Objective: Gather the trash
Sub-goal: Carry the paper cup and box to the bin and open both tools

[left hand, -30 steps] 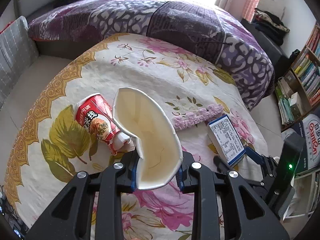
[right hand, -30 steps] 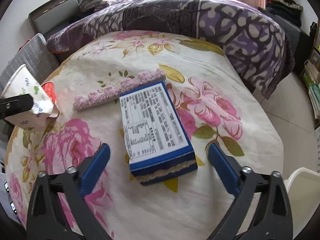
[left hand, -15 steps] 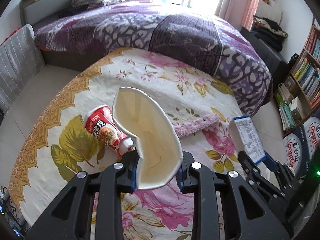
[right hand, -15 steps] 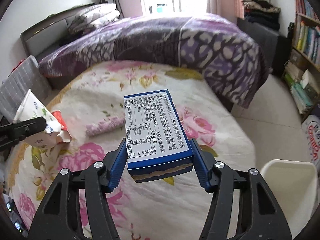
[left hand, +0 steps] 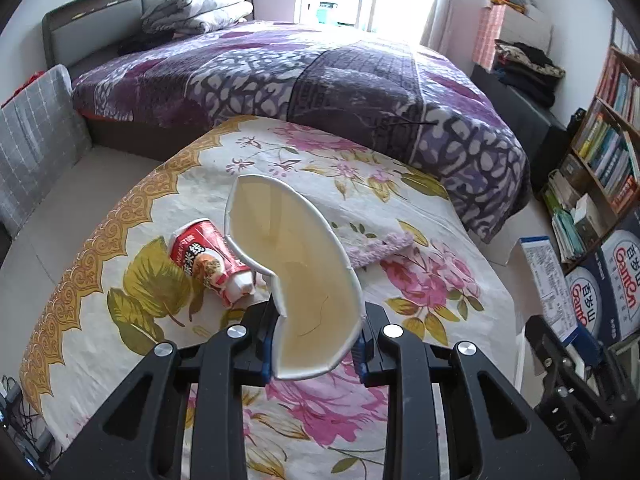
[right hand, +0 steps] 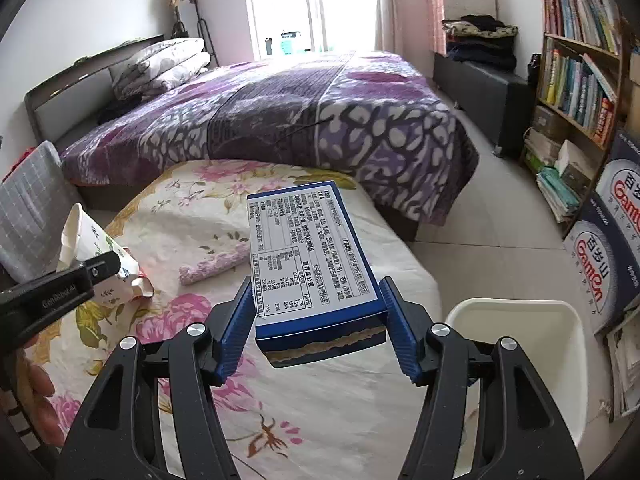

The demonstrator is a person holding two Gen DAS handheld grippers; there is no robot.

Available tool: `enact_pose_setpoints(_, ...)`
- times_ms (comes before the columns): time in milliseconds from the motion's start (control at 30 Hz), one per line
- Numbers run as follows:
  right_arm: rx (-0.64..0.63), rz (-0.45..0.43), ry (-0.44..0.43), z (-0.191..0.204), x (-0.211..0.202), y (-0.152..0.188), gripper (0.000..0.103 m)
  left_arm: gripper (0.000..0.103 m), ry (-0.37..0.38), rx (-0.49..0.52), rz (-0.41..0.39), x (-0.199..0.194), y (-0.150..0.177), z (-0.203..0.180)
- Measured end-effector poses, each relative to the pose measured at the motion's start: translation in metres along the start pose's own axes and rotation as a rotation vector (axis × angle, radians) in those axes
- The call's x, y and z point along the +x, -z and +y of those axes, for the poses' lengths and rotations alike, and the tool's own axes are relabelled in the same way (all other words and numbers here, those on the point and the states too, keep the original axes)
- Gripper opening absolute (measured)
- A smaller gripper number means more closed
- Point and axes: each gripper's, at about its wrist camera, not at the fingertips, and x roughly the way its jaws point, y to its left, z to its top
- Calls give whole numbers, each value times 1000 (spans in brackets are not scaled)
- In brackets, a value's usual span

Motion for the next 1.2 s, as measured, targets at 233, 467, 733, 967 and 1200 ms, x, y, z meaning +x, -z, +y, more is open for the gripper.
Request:
enact_pose_setpoints(233, 38, 2, 11, -22, -15, 4, 58, 29, 15, 46, -4, -5, 7, -23)
enact_pose_setpoints(467, 67, -1, 43, -44, -24, 8, 59, 29, 37, 86, -10, -10, 13, -50)
enact_pose_setpoints(733, 129, 4, 94, -81, -34, 14, 59, 29, 62, 138, -5, -10, 23, -82)
enact_pose_setpoints(967, 207, 13, 144, -113, -40, 19, 60, 29, 91, 170, -1, -10, 29, -106)
enact_pose_setpoints(1200, 275, 16, 205, -144, -47, 25, 59, 29, 125, 206, 5, -10, 36, -129)
